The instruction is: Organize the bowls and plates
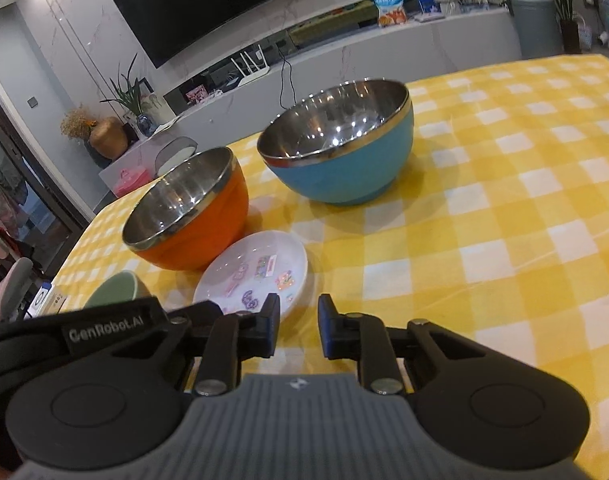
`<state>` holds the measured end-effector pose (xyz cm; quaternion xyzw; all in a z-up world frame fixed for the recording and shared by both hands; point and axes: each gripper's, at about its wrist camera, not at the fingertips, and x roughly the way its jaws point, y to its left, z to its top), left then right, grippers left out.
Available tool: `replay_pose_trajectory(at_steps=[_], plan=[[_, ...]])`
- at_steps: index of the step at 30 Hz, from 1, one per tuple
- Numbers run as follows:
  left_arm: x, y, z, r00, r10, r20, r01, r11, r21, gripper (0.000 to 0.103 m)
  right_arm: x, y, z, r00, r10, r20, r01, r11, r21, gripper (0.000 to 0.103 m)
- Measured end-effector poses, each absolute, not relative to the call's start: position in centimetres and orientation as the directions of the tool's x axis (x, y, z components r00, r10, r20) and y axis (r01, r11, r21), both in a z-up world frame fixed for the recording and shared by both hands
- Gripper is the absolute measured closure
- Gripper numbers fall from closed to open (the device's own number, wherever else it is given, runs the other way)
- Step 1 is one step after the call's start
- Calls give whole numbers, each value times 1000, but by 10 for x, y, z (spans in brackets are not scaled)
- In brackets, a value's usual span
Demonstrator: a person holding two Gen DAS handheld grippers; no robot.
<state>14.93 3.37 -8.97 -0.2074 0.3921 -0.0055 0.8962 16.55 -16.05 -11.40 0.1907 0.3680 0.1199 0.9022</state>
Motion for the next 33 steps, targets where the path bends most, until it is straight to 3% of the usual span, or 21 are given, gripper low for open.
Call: replay_pose_trajectory(at_steps=[4,8,33], plan=[[152,36,-95,689,-175,-703,-179,899,-399,78,175,-159,-121,695,365,-620,-73,893,444,85],[152,38,-96,693,-169,-701,-192,894,-406,89,177,-158,-123,696,375,-613,-79,888,453,94],[82,46,-34,687,-216,-694,-174,878,-446,93,91,-163,-63,711,365,-601,-44,876,480,96]])
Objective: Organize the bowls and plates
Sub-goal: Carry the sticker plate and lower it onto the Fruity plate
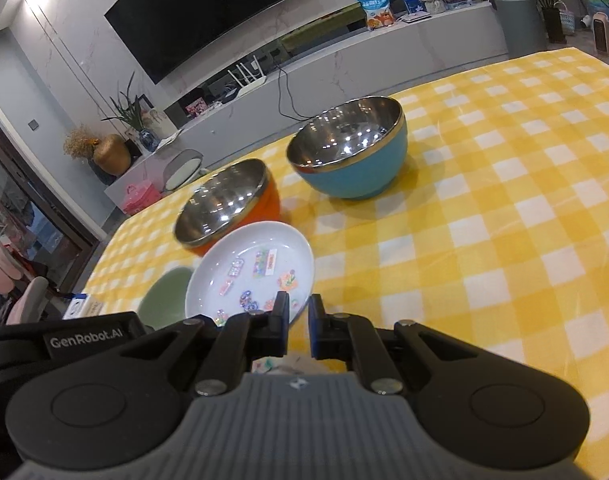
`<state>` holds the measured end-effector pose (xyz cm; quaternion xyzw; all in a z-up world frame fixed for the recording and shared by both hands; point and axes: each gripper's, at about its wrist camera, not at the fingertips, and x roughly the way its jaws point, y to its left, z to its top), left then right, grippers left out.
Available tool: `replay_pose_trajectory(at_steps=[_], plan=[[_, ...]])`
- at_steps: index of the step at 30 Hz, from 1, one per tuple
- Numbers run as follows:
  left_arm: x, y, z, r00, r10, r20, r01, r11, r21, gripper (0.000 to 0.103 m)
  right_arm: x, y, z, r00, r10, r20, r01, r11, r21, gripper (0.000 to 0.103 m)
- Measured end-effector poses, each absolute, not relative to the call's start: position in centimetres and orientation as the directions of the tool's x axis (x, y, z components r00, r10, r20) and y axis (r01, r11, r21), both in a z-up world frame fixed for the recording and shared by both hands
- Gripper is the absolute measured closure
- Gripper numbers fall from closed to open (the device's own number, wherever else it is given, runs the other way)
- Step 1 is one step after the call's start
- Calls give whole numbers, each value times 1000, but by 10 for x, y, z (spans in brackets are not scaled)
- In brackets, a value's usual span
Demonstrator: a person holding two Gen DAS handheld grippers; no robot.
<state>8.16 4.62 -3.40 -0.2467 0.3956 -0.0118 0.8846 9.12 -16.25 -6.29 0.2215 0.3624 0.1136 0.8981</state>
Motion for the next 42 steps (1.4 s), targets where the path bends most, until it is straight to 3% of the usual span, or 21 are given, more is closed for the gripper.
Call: replay_pose_trajectory(at_steps=[15,42], plan=[[36,58,-36,607,-207,-767,-208,890,-405,93,31,-157,-62,639,407,-652,-53,870,491,96],[34,67,-68,522,-215,-825,-254,884,-392,93,34,-155,-93,548,442,-710,-15,854,520,96]])
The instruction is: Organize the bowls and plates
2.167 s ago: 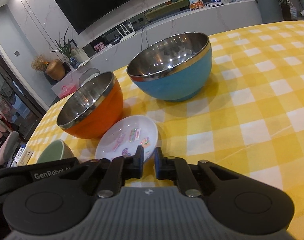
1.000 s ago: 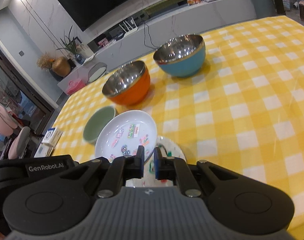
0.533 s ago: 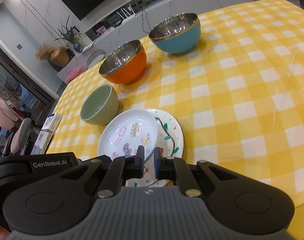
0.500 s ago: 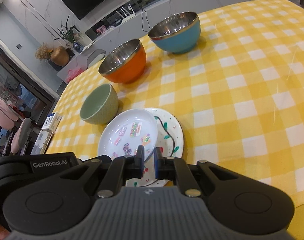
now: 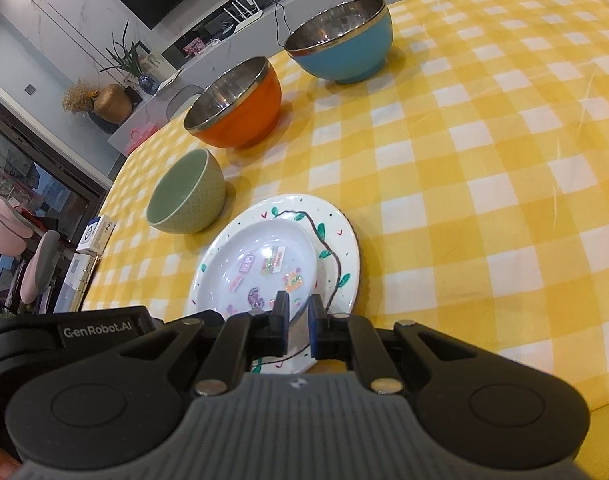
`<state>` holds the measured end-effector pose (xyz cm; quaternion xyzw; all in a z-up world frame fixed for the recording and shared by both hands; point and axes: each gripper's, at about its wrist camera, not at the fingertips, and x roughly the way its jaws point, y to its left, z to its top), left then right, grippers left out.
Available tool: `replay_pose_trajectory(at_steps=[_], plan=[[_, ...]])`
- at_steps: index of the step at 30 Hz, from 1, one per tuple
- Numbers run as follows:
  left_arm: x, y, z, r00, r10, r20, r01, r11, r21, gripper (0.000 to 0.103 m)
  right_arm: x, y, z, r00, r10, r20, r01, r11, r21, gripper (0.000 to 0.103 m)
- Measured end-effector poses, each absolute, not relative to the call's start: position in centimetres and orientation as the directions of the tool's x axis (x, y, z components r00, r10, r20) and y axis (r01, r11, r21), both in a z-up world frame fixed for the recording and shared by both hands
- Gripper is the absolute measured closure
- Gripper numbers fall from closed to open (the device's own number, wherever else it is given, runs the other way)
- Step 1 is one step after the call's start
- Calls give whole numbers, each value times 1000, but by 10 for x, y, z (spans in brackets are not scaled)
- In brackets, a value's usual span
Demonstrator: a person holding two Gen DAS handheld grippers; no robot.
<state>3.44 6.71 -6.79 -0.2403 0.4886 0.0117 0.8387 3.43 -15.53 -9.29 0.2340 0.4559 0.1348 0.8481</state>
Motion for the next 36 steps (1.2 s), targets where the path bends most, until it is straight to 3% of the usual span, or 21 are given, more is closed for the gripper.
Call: replay_pose_trajectory(at_steps=[5,8,12,18,23,36], plan=[[34,67,-69,517,-206,-831,-260,887,-382,92,34,-154,-92,551,436,-712,-20,859,512,93],[35,67,-67,524,-185,-831,-264,893,-365,81,34,-156,-90,564,425,-709,-21,865,502,90],[32,64,-60,548,-155,-822,-258,904,-342,56,34,-159,-85,582,419,-697,-17,863,505,70],[29,62,-44,604,-124,-787,-237,915,-327,47,34,-168,-76,616,406,-675,-20,865,502,66],[34,58,-28,652,-118,-749,-206,923,-325,43,36,-180,-66,654,360,-665,8,876,482,57],[77,23,-3,712,-216,-668,-52,933,-357,38,58,-207,-51,713,293,-637,83,867,492,47]])
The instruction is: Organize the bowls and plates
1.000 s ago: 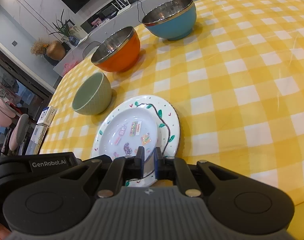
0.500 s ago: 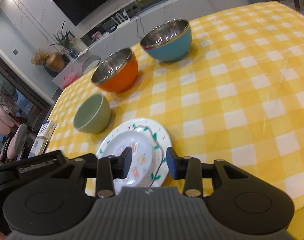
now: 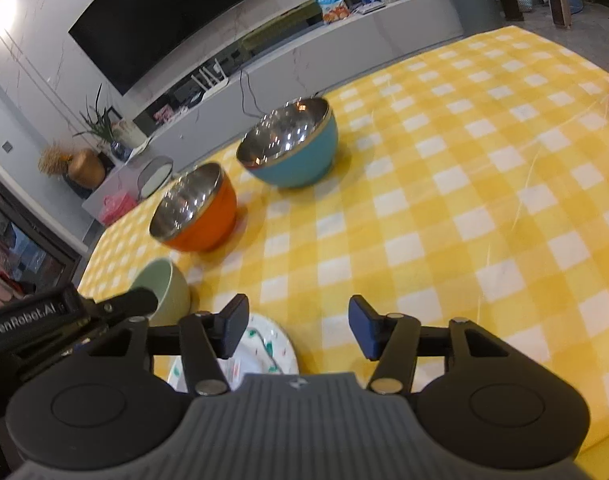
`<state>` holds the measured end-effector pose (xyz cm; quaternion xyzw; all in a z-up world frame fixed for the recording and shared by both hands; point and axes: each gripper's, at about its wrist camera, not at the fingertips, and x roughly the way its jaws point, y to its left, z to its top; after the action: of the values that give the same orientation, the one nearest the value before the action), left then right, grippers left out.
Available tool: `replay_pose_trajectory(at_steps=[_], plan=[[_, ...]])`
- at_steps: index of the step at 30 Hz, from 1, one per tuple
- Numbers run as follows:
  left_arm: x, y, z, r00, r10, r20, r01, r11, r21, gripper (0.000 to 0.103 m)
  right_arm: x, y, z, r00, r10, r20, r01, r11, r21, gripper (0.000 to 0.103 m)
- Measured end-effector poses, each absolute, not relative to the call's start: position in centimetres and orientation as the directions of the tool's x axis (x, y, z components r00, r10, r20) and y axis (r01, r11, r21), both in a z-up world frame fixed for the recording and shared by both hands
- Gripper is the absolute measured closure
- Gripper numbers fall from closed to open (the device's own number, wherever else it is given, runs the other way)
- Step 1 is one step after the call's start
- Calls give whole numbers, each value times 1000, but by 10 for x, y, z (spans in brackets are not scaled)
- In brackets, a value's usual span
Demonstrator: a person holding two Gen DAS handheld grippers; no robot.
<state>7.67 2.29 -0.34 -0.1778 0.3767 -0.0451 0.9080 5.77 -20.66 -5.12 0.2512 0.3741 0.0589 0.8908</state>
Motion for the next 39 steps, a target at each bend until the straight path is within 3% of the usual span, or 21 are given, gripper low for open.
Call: replay_pose_trajectory(at_steps=[9,19,21,24,35,39], plan=[[122,9,-6,722,-250,-644,-19,925,-380,38,95,-216,-41,744,231,-626,116,879,463,43],[178,0,-18,709,-167,-685,-99,938,-331,34,162,-220,-34,766,110,-633,156,924,350,41],[187,-4,-20,718,-122,-685,-130,944,-304,31,175,-222,-34,770,90,-632,183,917,354,33],[199,-10,-20,725,-127,-677,-132,939,-317,31,192,-222,-34,779,77,-623,194,914,355,30],[239,-25,-32,724,-141,-676,-175,909,-378,29,245,-231,-49,746,87,-660,231,896,380,32],[250,-33,-40,710,-133,-692,-176,917,-357,37,256,-229,-56,734,105,-671,231,890,392,46]])
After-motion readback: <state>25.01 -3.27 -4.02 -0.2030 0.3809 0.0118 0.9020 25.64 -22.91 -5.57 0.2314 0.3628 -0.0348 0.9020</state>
